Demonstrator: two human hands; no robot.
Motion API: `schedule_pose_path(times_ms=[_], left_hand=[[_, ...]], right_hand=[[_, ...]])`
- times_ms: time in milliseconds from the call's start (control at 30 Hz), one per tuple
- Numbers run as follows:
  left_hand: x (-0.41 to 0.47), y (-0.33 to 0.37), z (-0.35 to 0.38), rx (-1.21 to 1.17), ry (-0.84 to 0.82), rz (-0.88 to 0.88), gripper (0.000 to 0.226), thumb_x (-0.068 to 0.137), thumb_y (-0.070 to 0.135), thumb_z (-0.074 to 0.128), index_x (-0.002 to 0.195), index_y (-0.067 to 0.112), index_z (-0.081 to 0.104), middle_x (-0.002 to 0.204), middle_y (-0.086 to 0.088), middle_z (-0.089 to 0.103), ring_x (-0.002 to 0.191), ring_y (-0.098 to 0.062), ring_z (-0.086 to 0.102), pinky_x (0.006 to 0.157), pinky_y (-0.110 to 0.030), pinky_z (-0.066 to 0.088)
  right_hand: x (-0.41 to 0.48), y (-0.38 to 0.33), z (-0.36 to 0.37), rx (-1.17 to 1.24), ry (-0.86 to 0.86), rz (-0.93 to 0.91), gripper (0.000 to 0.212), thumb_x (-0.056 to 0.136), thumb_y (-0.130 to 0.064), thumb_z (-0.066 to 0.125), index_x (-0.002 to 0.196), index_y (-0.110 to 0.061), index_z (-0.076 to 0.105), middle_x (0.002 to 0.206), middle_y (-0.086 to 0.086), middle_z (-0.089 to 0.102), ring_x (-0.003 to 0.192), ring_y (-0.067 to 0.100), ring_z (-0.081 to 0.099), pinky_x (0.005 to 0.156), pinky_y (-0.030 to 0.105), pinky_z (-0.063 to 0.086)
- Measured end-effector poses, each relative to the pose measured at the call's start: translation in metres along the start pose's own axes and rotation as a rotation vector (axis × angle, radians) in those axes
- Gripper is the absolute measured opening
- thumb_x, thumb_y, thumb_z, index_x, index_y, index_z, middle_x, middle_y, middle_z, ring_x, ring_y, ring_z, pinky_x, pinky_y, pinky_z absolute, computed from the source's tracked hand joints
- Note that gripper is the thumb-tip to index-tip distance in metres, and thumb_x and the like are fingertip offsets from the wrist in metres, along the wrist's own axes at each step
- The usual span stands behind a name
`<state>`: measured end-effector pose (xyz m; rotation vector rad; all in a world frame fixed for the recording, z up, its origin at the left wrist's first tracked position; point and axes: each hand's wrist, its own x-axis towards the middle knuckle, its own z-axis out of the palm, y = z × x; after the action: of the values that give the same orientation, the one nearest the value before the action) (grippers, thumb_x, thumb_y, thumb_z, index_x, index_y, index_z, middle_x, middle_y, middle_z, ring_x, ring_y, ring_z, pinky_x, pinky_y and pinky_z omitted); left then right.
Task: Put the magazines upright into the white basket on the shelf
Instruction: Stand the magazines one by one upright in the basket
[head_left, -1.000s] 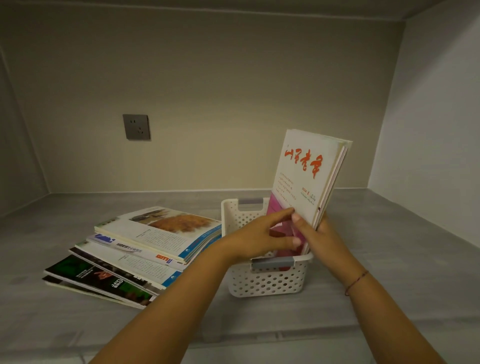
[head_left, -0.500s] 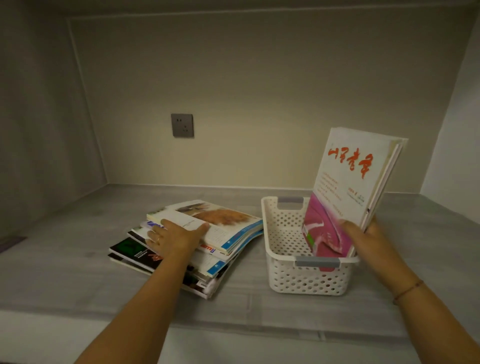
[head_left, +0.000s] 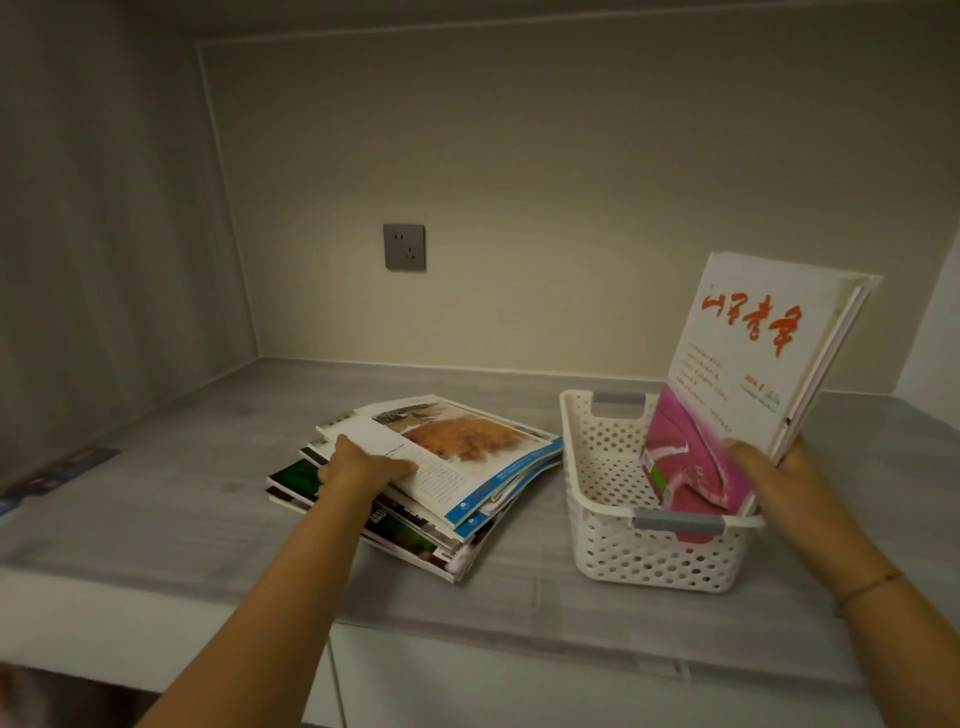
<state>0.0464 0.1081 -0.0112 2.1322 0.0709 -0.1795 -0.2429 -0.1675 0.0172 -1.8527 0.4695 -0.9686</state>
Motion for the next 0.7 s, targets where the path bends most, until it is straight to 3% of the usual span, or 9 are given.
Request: schedule_pose_path(times_ms=[67, 167, 267, 333, 433, 533, 633, 700], left_hand=[[-0.001, 0.011, -0.004, -0.151, 0.036, -0.114, 0.092, 0.069, 0.039, 0.082, 0.141, 0.009, 0.032, 0.135, -0.015, 0.047, 0.115, -0.031, 0.048, 0.088, -0.040, 0.048], [-0.002, 0.018, -0.004, -0.197, 0.043, -0.139, 0.072, 0.073, 0.037, 0.078, 0.129, 0.006, 0.045, 0.115, -0.013, 0.056, 0.080, -0.022, 0.053, 0.062, -0.032, 0.045], [0.001, 0.021, 0.002, -0.381, 0.019, -0.062, 0.044, 0.079, 0.024, 0.074, 0.113, 0.007, 0.053, 0.114, -0.015, 0.062, 0.086, -0.028, 0.058, 0.074, -0.036, 0.051], [0.000, 0.026, 0.005, -0.567, -0.072, -0.029, 0.029, 0.087, 0.010, 0.062, 0.113, 0.007, 0.049, 0.116, -0.020, 0.061, 0.092, -0.034, 0.062, 0.077, -0.043, 0.055], [0.001, 0.032, 0.005, -0.576, -0.184, 0.019, 0.034, 0.093, 0.000, 0.046, 0.127, 0.003, 0.042, 0.113, -0.022, 0.059, 0.089, -0.036, 0.063, 0.062, -0.045, 0.056], [-0.003, 0.037, 0.006, -0.504, -0.147, 0.129, 0.038, 0.096, 0.002, 0.040, 0.133, 0.008, 0.040, 0.117, -0.020, 0.058, 0.097, -0.038, 0.062, 0.075, -0.048, 0.057], [-0.020, 0.048, 0.009, -0.459, -0.020, 0.394, 0.029, 0.099, 0.013, 0.039, 0.127, 0.011, 0.045, 0.104, -0.004, 0.058, 0.093, -0.028, 0.060, 0.059, -0.028, 0.051], [-0.037, 0.061, 0.010, -0.395, 0.061, 0.570, 0.019, 0.101, 0.024, 0.039, 0.110, 0.014, 0.052, 0.090, 0.003, 0.060, 0.087, -0.021, 0.063, 0.053, -0.020, 0.044]], right_hand=[[-0.001, -0.002, 0.002, 0.003, 0.004, 0.005, 0.051, 0.091, -0.021, 0.051, 0.138, -0.031, 0.035, 0.124, -0.011, 0.050, 0.102, 0.011, 0.052, 0.078, 0.024, 0.044], [-0.003, -0.005, 0.001, 0.005, -0.006, 0.017, 0.052, 0.092, -0.021, 0.050, 0.141, -0.028, 0.033, 0.125, -0.008, 0.050, 0.107, 0.016, 0.051, 0.088, 0.035, 0.044], [-0.004, -0.007, 0.001, 0.009, -0.006, 0.017, 0.052, 0.092, -0.021, 0.050, 0.140, -0.028, 0.033, 0.124, -0.006, 0.050, 0.107, 0.017, 0.051, 0.087, 0.035, 0.044], [-0.005, -0.009, 0.002, 0.010, -0.005, 0.018, 0.051, 0.092, -0.020, 0.050, 0.140, -0.028, 0.033, 0.122, -0.005, 0.050, 0.106, 0.018, 0.051, 0.084, 0.033, 0.045], [-0.006, -0.011, 0.001, 0.013, -0.005, 0.016, 0.049, 0.092, -0.019, 0.049, 0.138, -0.029, 0.036, 0.122, -0.005, 0.051, 0.106, 0.017, 0.052, 0.086, 0.034, 0.044], [-0.006, -0.012, 0.002, 0.000, -0.026, 0.011, 0.049, 0.092, -0.020, 0.049, 0.138, -0.031, 0.036, 0.123, -0.008, 0.050, 0.107, 0.015, 0.051, 0.086, 0.033, 0.044], [-0.006, -0.011, 0.003, -0.022, -0.030, 0.006, 0.050, 0.092, -0.021, 0.048, 0.139, -0.029, 0.034, 0.124, -0.007, 0.050, 0.107, 0.015, 0.050, 0.085, 0.031, 0.043], [-0.005, -0.011, 0.004, -0.029, -0.030, 0.005, 0.050, 0.092, -0.021, 0.048, 0.140, -0.029, 0.033, 0.125, -0.005, 0.050, 0.108, 0.016, 0.050, 0.088, 0.033, 0.043]])
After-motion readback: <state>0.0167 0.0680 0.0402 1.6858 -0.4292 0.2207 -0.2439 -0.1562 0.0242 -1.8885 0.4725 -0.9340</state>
